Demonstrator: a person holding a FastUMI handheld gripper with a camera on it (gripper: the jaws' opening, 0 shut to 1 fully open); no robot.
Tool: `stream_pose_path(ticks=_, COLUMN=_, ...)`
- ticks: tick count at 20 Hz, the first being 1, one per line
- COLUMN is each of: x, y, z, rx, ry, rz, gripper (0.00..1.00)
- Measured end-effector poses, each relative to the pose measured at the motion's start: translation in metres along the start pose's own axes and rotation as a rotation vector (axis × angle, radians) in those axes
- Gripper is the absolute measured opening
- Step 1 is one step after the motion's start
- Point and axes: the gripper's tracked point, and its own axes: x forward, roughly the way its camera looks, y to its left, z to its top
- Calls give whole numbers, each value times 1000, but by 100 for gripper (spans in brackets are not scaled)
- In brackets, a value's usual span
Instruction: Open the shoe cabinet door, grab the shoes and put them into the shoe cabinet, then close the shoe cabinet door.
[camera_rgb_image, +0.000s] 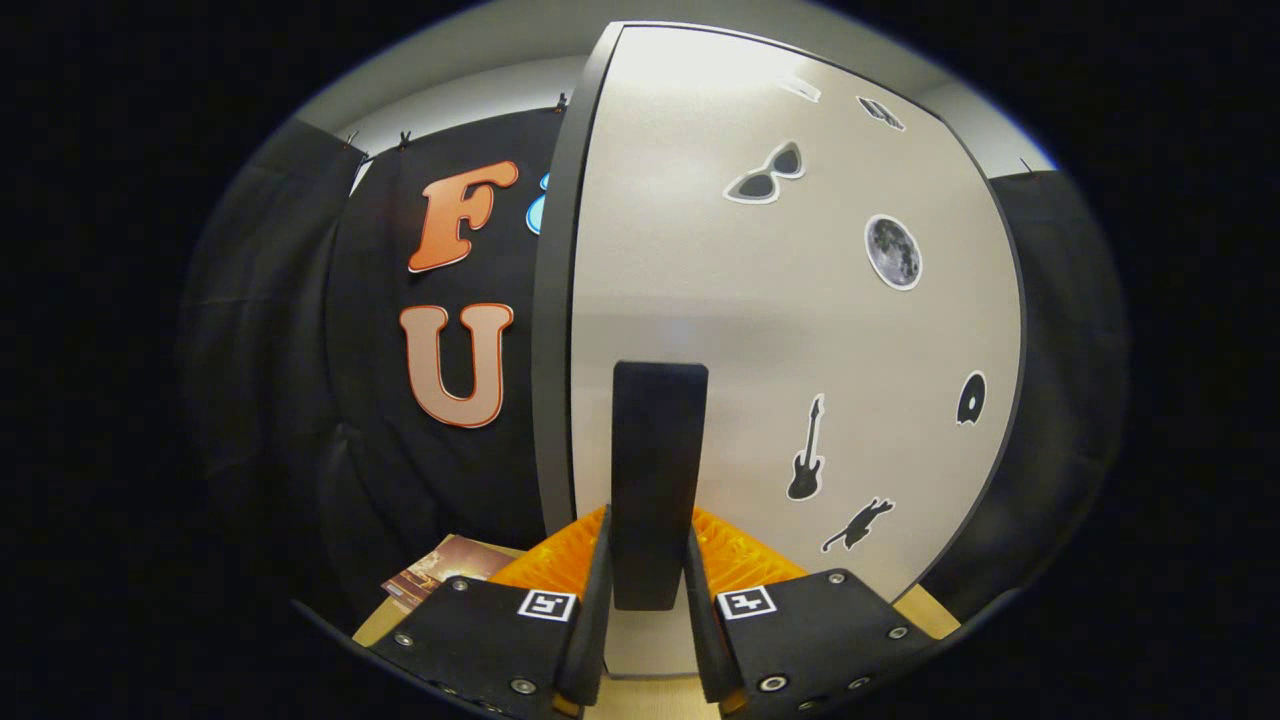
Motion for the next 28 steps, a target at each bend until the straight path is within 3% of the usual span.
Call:
stream_pose_path(ticks=7, x=-18, y=0, z=1, rx=-2, ry=-2, rz=47, gripper=28)
stream_pose_path(ticks=14, x=-57, y=-15, z=-6, rx=10, ry=2, rz=88, gripper=28)
stream_pose_path(ticks=28, x=-125, y=-72, z=-17, rx=39, ry=-13, rz=63, gripper=27)
